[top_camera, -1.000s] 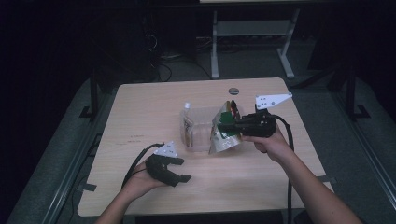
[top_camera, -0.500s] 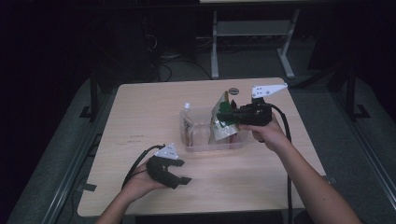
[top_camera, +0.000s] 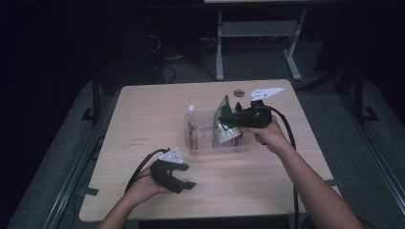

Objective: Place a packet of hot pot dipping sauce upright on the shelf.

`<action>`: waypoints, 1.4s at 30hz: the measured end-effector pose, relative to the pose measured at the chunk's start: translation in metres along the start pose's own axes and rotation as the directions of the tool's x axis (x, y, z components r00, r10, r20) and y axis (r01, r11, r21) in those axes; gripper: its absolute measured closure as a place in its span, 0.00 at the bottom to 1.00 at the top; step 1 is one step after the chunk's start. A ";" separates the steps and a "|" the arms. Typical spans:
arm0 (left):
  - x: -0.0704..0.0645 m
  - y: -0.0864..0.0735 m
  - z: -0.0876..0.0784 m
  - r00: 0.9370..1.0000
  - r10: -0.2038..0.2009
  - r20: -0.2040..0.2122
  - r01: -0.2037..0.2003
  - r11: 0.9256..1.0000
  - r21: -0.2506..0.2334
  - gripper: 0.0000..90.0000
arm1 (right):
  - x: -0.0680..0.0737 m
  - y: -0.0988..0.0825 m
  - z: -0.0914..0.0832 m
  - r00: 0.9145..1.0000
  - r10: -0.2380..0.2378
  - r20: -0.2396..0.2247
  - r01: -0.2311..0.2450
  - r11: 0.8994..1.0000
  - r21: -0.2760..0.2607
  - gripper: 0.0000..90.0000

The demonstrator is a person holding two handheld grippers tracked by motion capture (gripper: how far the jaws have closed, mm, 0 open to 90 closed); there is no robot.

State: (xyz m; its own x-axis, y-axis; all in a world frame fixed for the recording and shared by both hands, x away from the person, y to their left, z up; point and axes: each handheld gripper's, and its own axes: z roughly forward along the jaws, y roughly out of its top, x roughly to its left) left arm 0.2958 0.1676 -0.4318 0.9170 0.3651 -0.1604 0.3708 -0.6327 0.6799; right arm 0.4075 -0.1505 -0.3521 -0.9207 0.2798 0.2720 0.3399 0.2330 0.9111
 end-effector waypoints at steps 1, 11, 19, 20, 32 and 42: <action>0.000 0.000 0.000 1.000 0.001 0.001 -0.001 1.000 0.002 0.28 | 0.000 0.000 0.002 1.000 0.001 0.001 -0.001 1.000 0.005 1.00; 0.000 0.000 0.001 1.000 0.008 0.007 -0.008 1.000 0.008 0.28 | -0.002 -0.003 0.011 1.000 0.005 0.006 -0.005 0.999 0.037 1.00; -0.001 0.001 0.002 1.000 0.009 0.011 -0.009 1.000 0.011 0.28 | 0.000 -0.004 0.014 1.000 0.000 0.018 -0.001 0.999 0.051 0.97; -0.001 0.001 0.002 1.000 0.009 0.011 -0.009 1.000 0.011 0.28 | 0.001 -0.003 0.014 1.000 -0.002 0.020 0.001 0.999 0.050 0.95; 0.001 0.002 0.002 1.000 0.008 0.008 -0.008 1.000 0.010 0.28 | 0.004 0.001 0.002 0.999 -0.006 0.054 0.005 1.000 0.020 0.81; 0.003 0.002 -0.001 1.000 0.008 0.003 -0.008 1.000 0.008 0.28 | 0.014 0.000 -0.006 0.993 -0.039 0.109 0.033 0.998 0.057 0.53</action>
State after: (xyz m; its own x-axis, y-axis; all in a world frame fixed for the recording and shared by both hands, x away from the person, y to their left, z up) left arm 0.2992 0.1677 -0.4299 0.9204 0.3581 -0.1568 0.3644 -0.6408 0.6757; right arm 0.3933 -0.1521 -0.3461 -0.9071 0.3700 0.2006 0.3195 0.2950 0.9005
